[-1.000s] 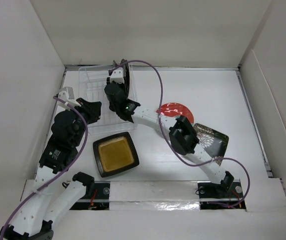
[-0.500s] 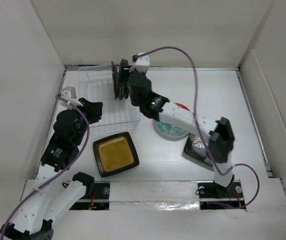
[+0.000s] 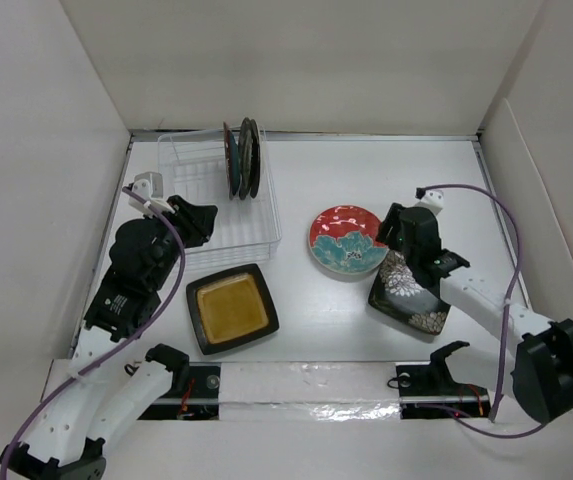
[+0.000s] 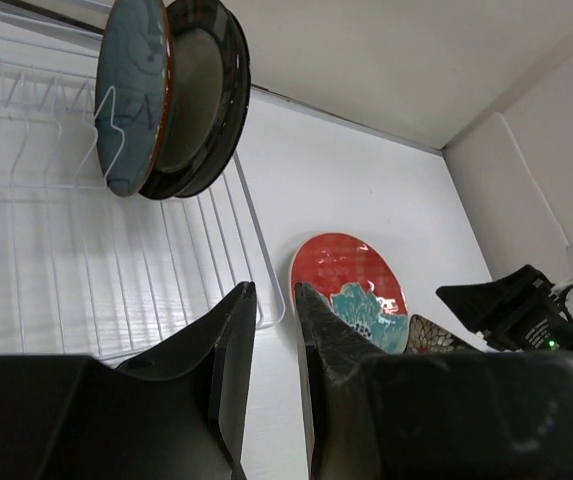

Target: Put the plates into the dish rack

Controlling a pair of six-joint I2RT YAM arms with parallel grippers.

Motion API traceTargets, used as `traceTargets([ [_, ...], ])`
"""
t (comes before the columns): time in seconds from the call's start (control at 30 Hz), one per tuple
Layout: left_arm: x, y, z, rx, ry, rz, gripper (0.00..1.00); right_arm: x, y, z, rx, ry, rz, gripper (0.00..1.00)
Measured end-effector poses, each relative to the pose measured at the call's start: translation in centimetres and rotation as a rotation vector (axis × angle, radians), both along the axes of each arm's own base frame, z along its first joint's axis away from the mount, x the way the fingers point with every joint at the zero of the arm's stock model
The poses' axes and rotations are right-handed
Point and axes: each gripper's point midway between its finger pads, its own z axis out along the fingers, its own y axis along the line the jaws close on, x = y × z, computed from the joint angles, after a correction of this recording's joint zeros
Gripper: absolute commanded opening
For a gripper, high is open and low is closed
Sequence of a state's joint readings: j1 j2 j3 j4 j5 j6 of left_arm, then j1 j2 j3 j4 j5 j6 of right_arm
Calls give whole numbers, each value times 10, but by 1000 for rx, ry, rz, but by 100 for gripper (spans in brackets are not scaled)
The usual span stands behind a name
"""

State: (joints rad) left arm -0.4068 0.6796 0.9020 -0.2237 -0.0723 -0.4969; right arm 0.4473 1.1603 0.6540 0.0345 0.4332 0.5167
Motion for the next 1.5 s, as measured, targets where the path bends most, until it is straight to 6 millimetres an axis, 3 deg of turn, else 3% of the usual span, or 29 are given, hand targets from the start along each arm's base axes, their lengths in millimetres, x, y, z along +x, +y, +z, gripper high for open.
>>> traceTargets([
  [0.1,1,-3,-6,9,10,-16,20,-4,-12,-7,2,46,37,81],
  [0.23,3,-5,-11,18,24,-23,21,8,-27,-20,63,87,90,83],
  [0.37,3,-7,-15,21,33,-34,21,20,-44,-55,133,197,108,84],
  [0.47,3,-9,-17,22,38,-41,21,27,-28,-71,164,260,189,84],
  [0.6,3,-9,-17,23,36,-45,21,41,1,-78,190,292,305,84],
  [0.77,3,-9,-17,23,36,-47,21,47,13,-94,195,332,343,84],
  [0.87,3,-10,-17,24,37,-49,21,46,13,-104,195,359,337,77],
  [1.0,2,-11,-18,25,37,-55,21,47,16,-103,215,354,347,65],
  [1.13,4,-12,-20,29,46,-57,21,48,28,-106,275,354,381,64],
  [1.27,5,-12,-22,33,54,-59,21,52,42,-107,343,330,414,55],
  [1.37,7,-13,-25,36,64,-59,21,55,46,-110,380,317,410,37],
  [1.5,9,-14,-28,40,73,-60,21,52,48,-113,429,318,392,24],
])
